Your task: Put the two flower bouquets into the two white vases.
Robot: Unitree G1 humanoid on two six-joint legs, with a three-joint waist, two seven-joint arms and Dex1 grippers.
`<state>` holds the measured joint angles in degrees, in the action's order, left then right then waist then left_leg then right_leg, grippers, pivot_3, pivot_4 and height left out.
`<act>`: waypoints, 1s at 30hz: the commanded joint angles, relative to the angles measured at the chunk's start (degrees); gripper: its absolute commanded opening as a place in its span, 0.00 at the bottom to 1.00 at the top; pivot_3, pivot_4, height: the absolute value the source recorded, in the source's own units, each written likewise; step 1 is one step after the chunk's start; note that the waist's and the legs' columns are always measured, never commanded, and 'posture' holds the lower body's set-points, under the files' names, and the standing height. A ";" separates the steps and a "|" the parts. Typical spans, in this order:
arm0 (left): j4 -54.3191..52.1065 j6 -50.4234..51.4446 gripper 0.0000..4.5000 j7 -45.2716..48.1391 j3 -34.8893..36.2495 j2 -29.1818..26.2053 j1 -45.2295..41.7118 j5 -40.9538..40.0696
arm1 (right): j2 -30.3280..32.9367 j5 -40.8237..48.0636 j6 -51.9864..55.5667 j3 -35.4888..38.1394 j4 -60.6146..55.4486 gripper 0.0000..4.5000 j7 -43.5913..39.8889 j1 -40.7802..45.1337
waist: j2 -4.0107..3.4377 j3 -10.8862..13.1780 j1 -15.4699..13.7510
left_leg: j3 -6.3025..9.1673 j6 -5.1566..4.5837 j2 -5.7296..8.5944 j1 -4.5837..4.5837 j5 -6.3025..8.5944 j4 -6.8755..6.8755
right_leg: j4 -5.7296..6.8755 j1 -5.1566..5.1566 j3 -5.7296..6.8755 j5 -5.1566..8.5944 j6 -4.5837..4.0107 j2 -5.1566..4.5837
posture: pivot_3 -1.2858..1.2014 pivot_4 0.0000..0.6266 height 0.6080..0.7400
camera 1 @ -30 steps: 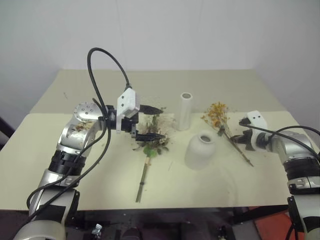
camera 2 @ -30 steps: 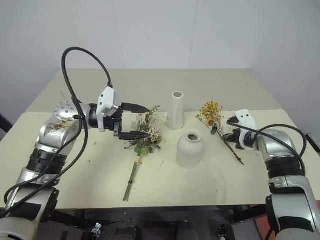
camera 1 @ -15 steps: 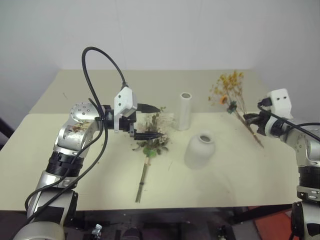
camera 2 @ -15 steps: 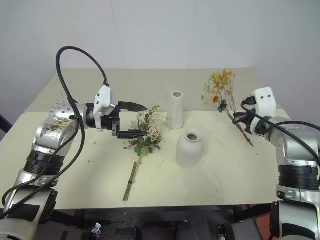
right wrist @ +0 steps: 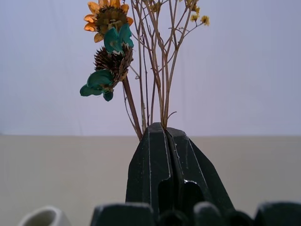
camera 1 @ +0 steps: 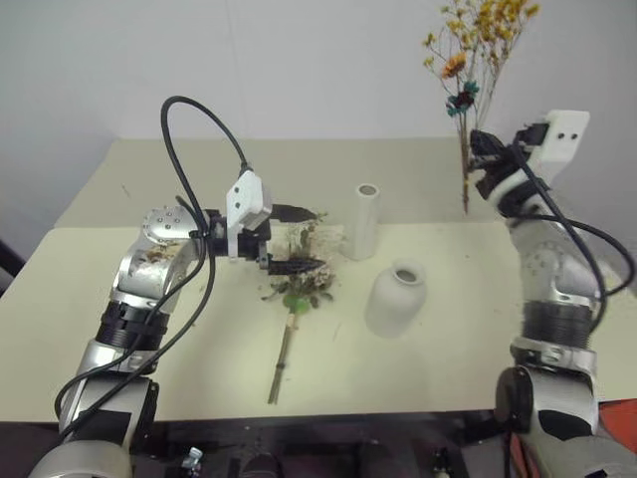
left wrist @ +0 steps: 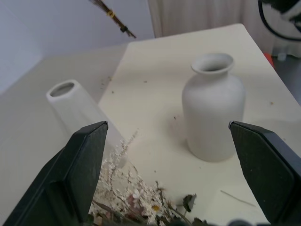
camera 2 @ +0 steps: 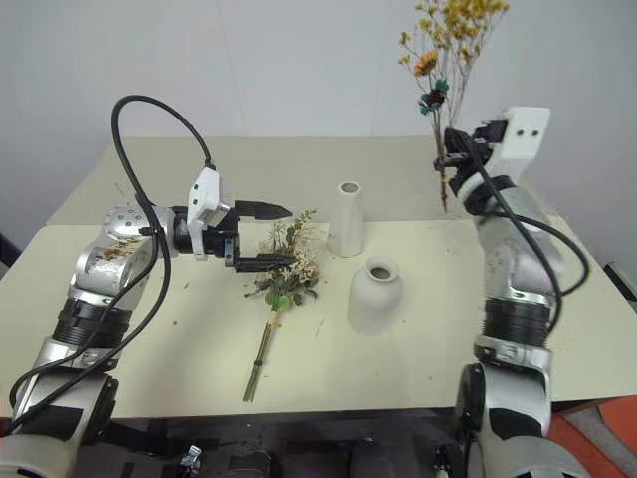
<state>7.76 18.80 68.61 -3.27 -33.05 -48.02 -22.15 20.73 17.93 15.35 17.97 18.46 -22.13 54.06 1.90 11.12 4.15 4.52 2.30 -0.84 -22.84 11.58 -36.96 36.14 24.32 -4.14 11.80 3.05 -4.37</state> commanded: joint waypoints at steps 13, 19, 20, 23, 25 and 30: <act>-6.39 3.64 1.00 -4.88 5.13 -2.02 2.47 -3.39 | -5.63 9.73 -15.73 3.23 32.36 0.00 -17.15 20.99 | -0.09 0.06 -0.04 | 0.04 0.00 0.00 0.00 0.00 0.07 | -0.01 0.01 0.05 -0.02 -0.03 -0.01 | 0.52 0.24 1.00; -7.33 4.31 1.00 -6.57 6.23 -2.18 3.51 -4.00 | -5.83 11.60 -13.66 5.01 39.32 0.00 -21.45 24.31 | -0.14 0.08 0.08 | 0.04 0.00 0.00 0.00 0.00 0.09 | 0.00 0.03 0.04 -0.02 -0.04 0.01 | 0.52 0.24 1.00; -7.27 4.30 1.00 -6.73 6.40 -2.21 3.61 -4.00 | -5.92 11.98 -13.67 5.44 40.50 0.00 -21.87 24.73 | -0.14 0.08 0.09 | 0.04 0.00 0.00 0.01 0.00 0.10 | 0.00 0.03 0.04 -0.02 -0.04 0.01 | 0.52 0.24 1.00; -7.15 4.28 1.00 -7.00 6.52 -2.36 3.74 -3.95 | -5.85 11.90 -14.59 6.31 43.41 0.00 -22.97 25.65 | -0.14 0.08 0.06 | 0.04 0.00 0.00 0.01 0.00 0.10 | 0.00 0.03 0.04 -0.02 -0.04 0.01 | 0.52 0.24 1.00; -7.31 4.27 1.00 -7.07 6.54 -2.60 3.94 -3.89 | -5.76 11.81 -14.50 6.89 45.08 0.00 -23.40 26.34 | -0.14 0.09 0.08 | 0.04 0.01 0.00 0.01 0.00 0.10 | 0.00 0.03 0.03 -0.02 -0.04 0.01 | 0.52 0.24 1.00; -7.68 4.57 1.00 -7.24 6.59 -3.14 4.30 -3.95 | -6.05 12.20 -14.12 8.41 47.84 0.00 -24.95 27.26 | -0.14 0.09 0.07 | 0.04 0.01 0.00 -0.01 0.00 0.10 | -0.01 0.04 0.04 -0.02 -0.04 0.01 | 0.52 0.24 1.00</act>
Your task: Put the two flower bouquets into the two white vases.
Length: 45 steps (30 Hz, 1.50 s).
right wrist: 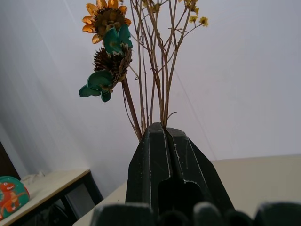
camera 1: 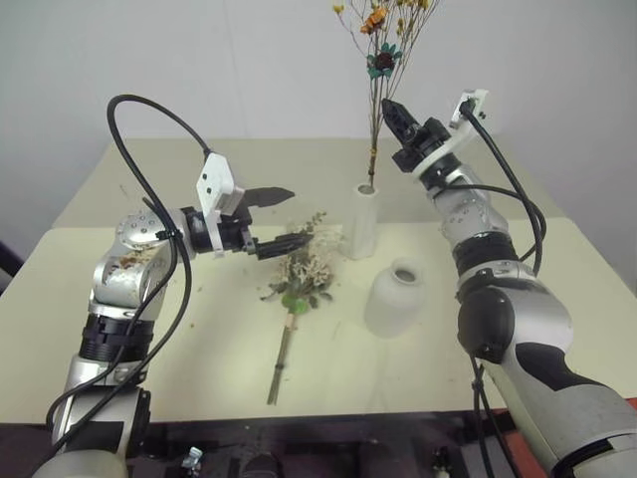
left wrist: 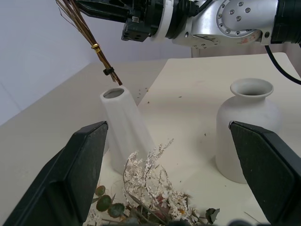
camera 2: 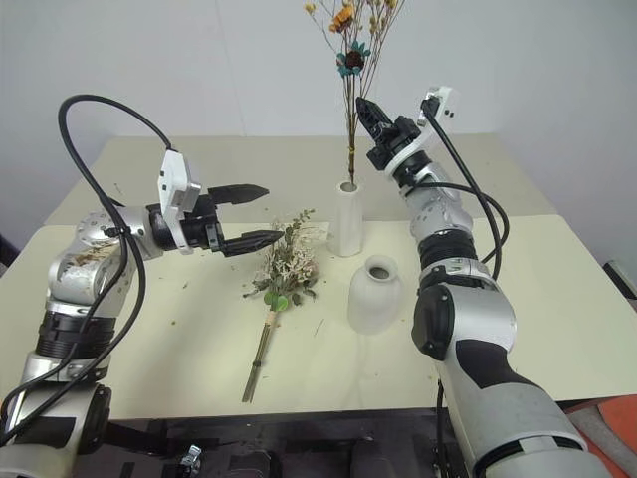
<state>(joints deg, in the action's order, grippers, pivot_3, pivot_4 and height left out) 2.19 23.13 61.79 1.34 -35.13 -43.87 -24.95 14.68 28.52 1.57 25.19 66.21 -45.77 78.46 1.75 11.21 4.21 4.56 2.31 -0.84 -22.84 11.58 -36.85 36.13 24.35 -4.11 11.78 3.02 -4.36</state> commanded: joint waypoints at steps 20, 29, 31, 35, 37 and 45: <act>-4.19 1.44 1.00 -0.18 2.12 -3.04 1.88 -2.60 | 0.40 0.10 -7.25 3.60 4.60 0.00 -1.88 3.37 | -0.01 0.01 0.17 | 0.00 0.00 -0.01 0.01 0.00 0.00 | 0.01 0.00 0.00 0.00 0.00 0.01 | 0.52 0.24 1.00; -3.84 0.88 1.00 0.47 1.88 -2.72 1.74 -3.13 | -1.41 -0.32 -10.53 3.41 5.08 0.00 -3.96 1.09 | -0.01 0.01 0.25 | 0.00 0.00 -0.01 0.01 0.00 0.00 | 0.01 0.00 0.00 0.00 0.00 0.01 | 0.52 0.24 1.00; -3.72 0.79 1.00 0.63 1.81 -2.66 1.64 -3.13 | -1.54 -0.41 -10.91 3.43 5.38 0.00 -4.24 0.97 | -0.01 0.01 0.29 | 0.00 0.00 0.00 0.01 0.00 0.00 | 0.01 0.00 0.00 0.00 0.00 0.01 | 0.52 0.24 1.00; -3.61 0.69 1.00 1.03 1.88 -2.74 1.62 -3.22 | -1.68 -1.74 -12.88 2.57 5.74 0.00 -5.40 0.22 | -0.02 0.01 0.48 | 0.00 0.00 0.00 0.01 0.00 0.00 | 0.00 0.00 0.00 0.00 0.00 0.00 | 0.52 0.24 1.00; -3.71 0.71 1.00 1.20 1.94 -2.80 1.70 -3.25 | -1.83 -2.36 -13.73 2.32 5.88 0.00 -5.35 -0.11 | -0.02 0.01 0.68 | 0.00 0.00 0.00 0.00 0.00 0.00 | 0.00 0.00 0.00 0.00 0.00 0.00 | 0.52 0.24 1.00; -4.03 0.81 1.00 1.56 2.20 -3.01 1.90 -3.32 | -2.22 -4.11 -15.81 2.43 6.57 0.00 -3.52 -0.83 | -0.01 0.01 1.33 | 0.00 0.01 0.00 0.01 0.00 0.00 | 0.02 0.00 0.00 0.00 0.00 0.00 | 0.52 0.24 1.00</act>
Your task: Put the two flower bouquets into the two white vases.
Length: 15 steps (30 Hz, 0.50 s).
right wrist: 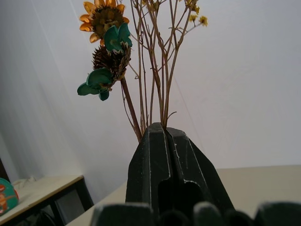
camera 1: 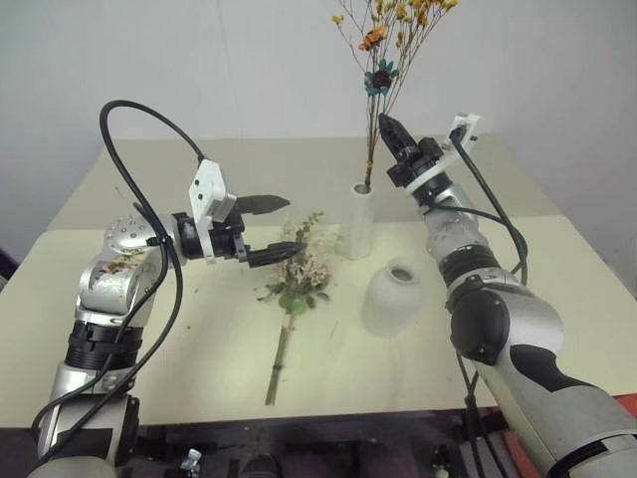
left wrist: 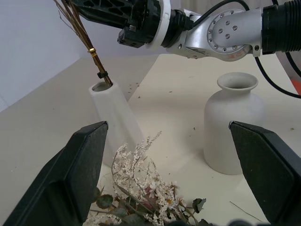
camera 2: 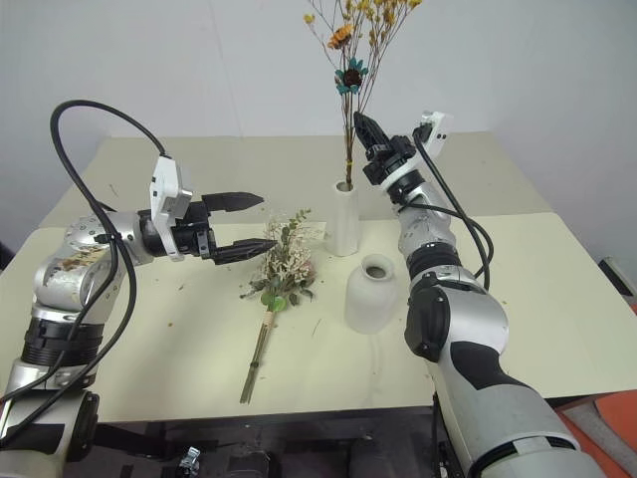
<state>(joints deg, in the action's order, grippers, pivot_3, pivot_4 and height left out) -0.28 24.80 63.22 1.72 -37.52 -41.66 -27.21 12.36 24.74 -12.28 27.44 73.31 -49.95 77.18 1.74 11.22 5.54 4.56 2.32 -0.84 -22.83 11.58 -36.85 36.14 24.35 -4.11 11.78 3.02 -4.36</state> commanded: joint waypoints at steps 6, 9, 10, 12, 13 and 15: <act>-1.94 -0.88 1.00 0.18 1.82 -0.58 -0.07 -1.13 | -0.29 -2.46 -3.61 -0.55 0.23 0.00 3.21 -0.34 | 0.00 0.00 0.11 | 0.00 0.00 0.00 0.01 0.00 0.00 | 0.01 0.00 -0.01 0.00 0.00 0.01 | 0.52 0.24 1.00; -1.89 -0.93 1.00 0.14 1.90 -0.64 -0.09 -1.09 | -0.47 -3.15 -4.08 -0.67 0.46 0.00 4.17 -0.68 | 0.00 0.00 0.09 | 0.00 0.00 0.00 0.01 0.00 0.00 | 0.01 0.00 -0.01 0.00 0.00 0.00 | 0.52 0.24 1.00; -1.88 -0.93 1.00 0.15 1.95 -0.68 -0.07 -1.10 | -0.59 -3.43 -4.41 -0.78 0.46 0.00 4.50 -0.83 | 0.00 0.00 0.08 | 0.00 0.00 0.00 0.01 0.00 0.00 | 0.01 0.00 -0.01 0.00 0.00 0.00 | 0.52 0.24 1.00; -2.00 -0.93 1.00 0.15 2.09 -0.80 0.12 -1.15 | -1.02 -4.03 -4.87 -1.08 0.44 0.00 4.91 -1.25 | 0.00 0.00 0.09 | 0.00 0.00 0.00 0.02 0.00 0.00 | 0.01 -0.01 -0.01 0.00 0.00 0.00 | 0.52 0.24 1.00; -2.02 -0.95 1.00 0.13 2.10 -0.82 0.17 -1.14 | -1.18 -4.32 -5.06 -1.19 0.45 0.00 5.12 -1.40 | 0.00 0.00 0.09 | 0.00 0.00 0.00 0.02 0.00 0.00 | 0.01 -0.01 0.00 0.00 0.00 0.00 | 0.52 0.24 1.00; -2.07 -0.97 1.00 0.03 2.12 -0.79 0.27 -1.12 | -1.70 -4.47 -5.36 -1.22 0.37 0.00 5.00 -1.79 | 0.00 0.00 0.13 | 0.00 0.00 0.00 0.04 0.00 0.00 | 0.01 -0.02 -0.01 0.00 0.00 0.00 | 0.52 0.24 1.00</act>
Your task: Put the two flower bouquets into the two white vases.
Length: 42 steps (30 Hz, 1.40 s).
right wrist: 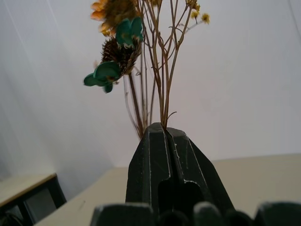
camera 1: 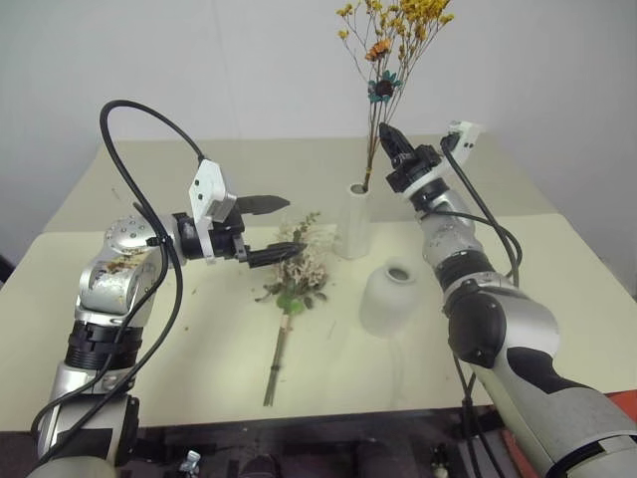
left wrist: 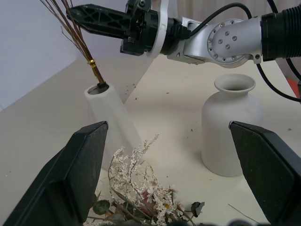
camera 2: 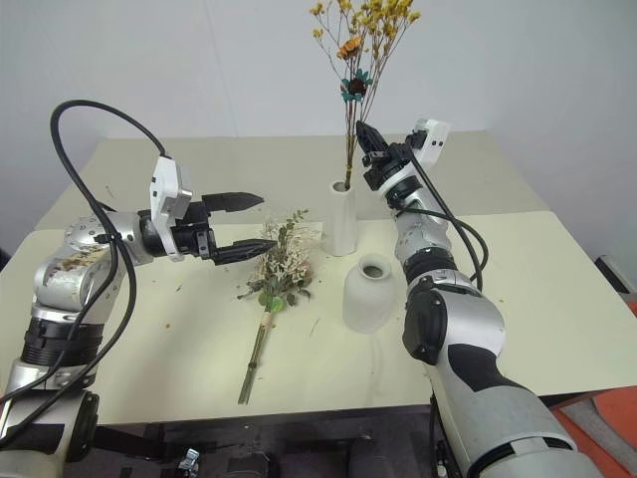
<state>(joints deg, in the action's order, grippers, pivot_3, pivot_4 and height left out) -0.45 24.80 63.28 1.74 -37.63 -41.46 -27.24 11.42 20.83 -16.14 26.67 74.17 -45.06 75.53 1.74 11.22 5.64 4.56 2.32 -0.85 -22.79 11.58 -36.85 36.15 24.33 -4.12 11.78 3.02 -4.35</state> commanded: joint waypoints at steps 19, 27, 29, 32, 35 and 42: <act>-2.77 -0.78 1.00 -0.56 2.38 -0.34 1.05 -1.29 | -1.25 0.40 -0.04 -0.21 -0.83 0.05 -3.33 -0.86 | -0.01 0.00 0.08 | 0.00 0.00 0.00 0.00 0.00 0.00 | 0.01 0.01 0.00 0.00 0.00 0.01 | 0.52 0.24 1.00; -1.80 -1.20 1.00 -0.24 1.98 -0.09 0.46 -0.93 | 0.14 0.04 0.44 -0.45 -1.15 0.61 -5.56 -0.62 | -0.01 0.00 0.05 | 0.00 0.00 0.00 0.00 0.00 0.00 | 0.01 0.01 0.00 0.00 0.00 0.00 | 0.52 0.24 1.00; -1.54 -1.34 1.00 -0.12 1.93 -0.05 0.33 -0.85 | 1.07 0.05 0.89 -0.44 -1.17 0.76 -5.94 -0.77 | 0.00 0.00 0.04 | 0.00 0.00 0.00 0.00 0.00 0.00 | 0.01 0.01 0.00 0.00 0.00 0.00 | 0.52 0.24 1.00; -1.12 -1.60 1.00 0.14 1.97 -0.17 0.19 -0.75 | 2.81 0.57 2.22 -0.13 -1.28 0.99 -7.23 -1.10 | 0.00 0.00 0.00 | 0.00 0.00 0.00 -0.01 0.00 0.00 | 0.00 0.01 0.00 0.00 0.00 0.00 | 0.52 0.24 1.00; -0.84 -1.88 1.00 0.23 1.98 -0.17 0.10 -0.74 | 4.56 1.29 3.27 0.07 -2.01 0.99 -10.31 -1.66 | 0.00 0.00 0.01 | 0.00 0.00 0.00 -0.01 0.00 0.00 | -0.01 0.01 0.00 0.00 0.00 0.00 | 0.52 0.24 1.00; -1.92 -0.27 1.00 -0.66 3.05 -0.30 0.69 -1.93 | 9.10 1.38 6.85 -2.47 -6.82 0.99 -22.69 -4.31 | 0.00 0.00 -0.02 | 0.00 0.00 0.00 -0.01 0.00 0.00 | -0.01 0.01 0.00 0.00 0.00 0.00 | 0.52 0.24 1.00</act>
<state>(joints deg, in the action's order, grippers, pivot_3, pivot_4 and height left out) -0.38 24.11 63.35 2.48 -37.48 -40.13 -27.40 19.00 21.62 -10.10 25.01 71.15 -64.68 71.21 1.74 11.22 5.61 4.56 2.32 -0.84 -22.81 11.58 -36.85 36.14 24.33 -4.12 11.78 3.02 -4.36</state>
